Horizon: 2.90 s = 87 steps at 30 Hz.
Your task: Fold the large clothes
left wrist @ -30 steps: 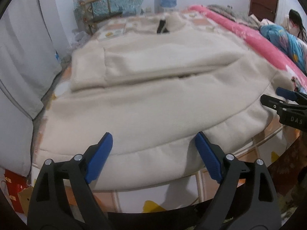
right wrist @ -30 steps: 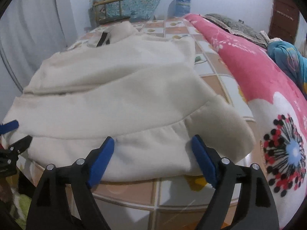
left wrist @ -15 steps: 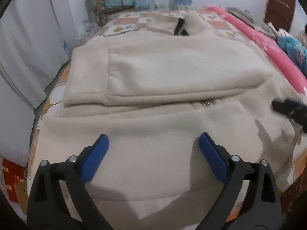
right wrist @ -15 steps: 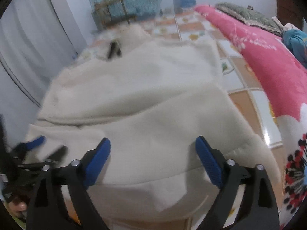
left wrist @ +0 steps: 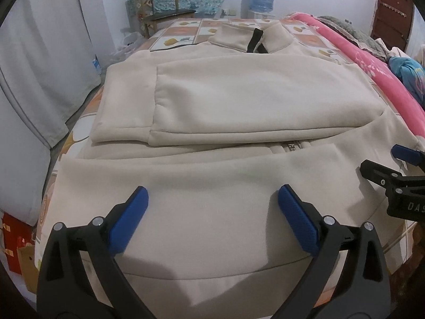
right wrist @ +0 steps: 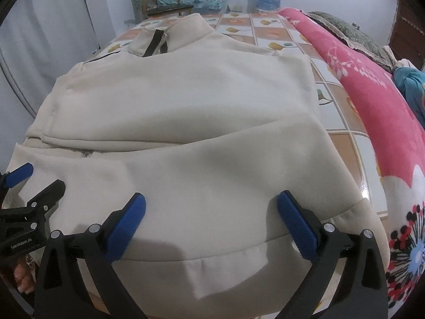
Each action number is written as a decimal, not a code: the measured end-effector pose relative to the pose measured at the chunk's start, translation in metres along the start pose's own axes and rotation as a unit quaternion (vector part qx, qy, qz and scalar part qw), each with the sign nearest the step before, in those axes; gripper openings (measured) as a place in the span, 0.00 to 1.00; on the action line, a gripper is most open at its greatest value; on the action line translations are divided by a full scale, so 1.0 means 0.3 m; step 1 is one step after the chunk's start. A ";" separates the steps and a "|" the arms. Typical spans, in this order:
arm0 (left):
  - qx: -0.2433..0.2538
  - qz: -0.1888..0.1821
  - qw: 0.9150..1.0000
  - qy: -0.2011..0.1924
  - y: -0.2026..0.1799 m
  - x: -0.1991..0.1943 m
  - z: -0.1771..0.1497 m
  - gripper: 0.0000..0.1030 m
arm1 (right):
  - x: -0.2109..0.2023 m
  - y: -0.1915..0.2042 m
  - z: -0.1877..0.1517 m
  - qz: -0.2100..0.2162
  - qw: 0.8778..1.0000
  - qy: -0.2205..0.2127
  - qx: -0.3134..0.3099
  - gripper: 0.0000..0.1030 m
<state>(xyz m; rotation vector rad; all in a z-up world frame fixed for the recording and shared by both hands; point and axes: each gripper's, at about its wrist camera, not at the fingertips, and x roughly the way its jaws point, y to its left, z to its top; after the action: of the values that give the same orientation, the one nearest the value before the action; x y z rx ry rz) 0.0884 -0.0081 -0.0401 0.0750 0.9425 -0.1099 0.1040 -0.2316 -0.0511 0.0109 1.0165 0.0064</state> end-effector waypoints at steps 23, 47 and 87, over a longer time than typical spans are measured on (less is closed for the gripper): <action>-0.002 0.000 1.000 0.006 0.006 0.002 0.005 0.92 | 0.007 0.003 0.004 -0.005 1.000 0.010 0.014 0.94; 0.043 0.000 0.999 -0.020 0.011 -0.061 0.038 0.93 | -0.032 -0.016 0.036 0.033 0.999 0.003 -0.028 0.94; 0.007 -0.202 0.979 0.009 -0.001 0.385 0.908 0.20 | 0.358 -0.065 0.916 0.229 0.971 0.072 0.016 0.22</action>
<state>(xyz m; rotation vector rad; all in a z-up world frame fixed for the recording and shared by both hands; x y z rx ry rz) 0.3743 -0.0459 0.0257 -0.1043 0.9647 -0.4917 0.3943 -0.2517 0.0020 0.2776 1.1401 0.4170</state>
